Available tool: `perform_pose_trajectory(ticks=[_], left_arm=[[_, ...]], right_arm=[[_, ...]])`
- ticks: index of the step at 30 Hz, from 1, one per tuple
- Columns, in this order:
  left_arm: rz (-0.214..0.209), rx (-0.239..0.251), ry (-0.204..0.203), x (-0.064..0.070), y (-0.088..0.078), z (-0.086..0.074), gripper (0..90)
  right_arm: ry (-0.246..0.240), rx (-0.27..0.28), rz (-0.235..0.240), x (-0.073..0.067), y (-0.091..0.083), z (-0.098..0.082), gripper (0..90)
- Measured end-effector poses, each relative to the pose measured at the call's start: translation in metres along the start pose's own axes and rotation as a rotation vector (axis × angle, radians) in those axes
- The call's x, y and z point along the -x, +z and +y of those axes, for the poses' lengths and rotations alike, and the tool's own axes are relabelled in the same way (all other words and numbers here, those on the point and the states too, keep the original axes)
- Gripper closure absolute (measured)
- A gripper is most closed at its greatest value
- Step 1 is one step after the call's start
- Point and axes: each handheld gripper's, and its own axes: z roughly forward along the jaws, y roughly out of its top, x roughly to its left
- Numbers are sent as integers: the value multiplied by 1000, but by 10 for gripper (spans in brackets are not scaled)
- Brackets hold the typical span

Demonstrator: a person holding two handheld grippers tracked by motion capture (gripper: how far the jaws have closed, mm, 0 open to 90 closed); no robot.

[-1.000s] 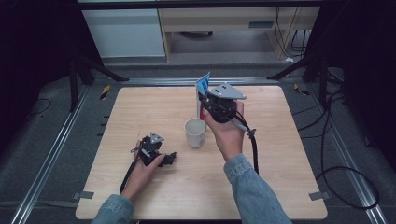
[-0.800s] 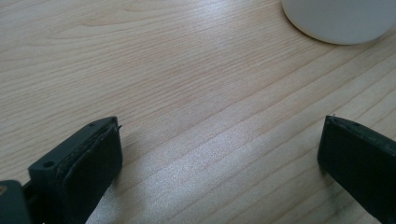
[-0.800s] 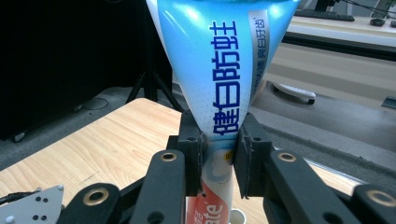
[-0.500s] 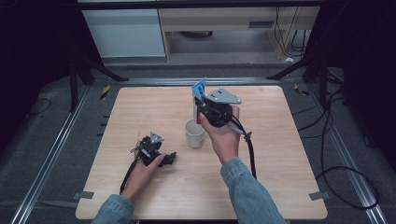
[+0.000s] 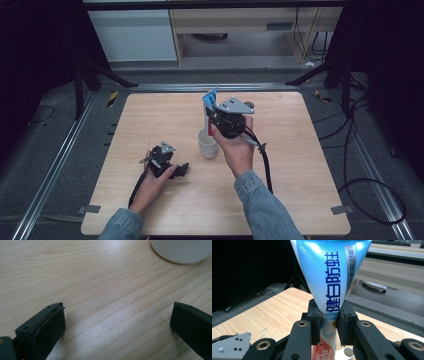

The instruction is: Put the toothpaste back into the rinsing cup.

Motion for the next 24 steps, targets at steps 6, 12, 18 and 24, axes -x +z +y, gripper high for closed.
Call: perform_pose_trajectory(ticks=[6, 12, 18, 24], left_arm=[[0, 0, 0, 0, 0, 0, 0], [0, 0, 0, 0, 0, 0, 0], [0, 1, 0, 0, 0, 0, 0], [0, 0, 1, 0, 0, 0, 0]], right_arm=[[5, -2, -2, 0, 2, -3, 746], [3, -5, 0, 0, 4, -7, 746], [7, -11, 3, 0, 7, -12, 745], [8, -13, 5, 0, 9, -16, 745]])
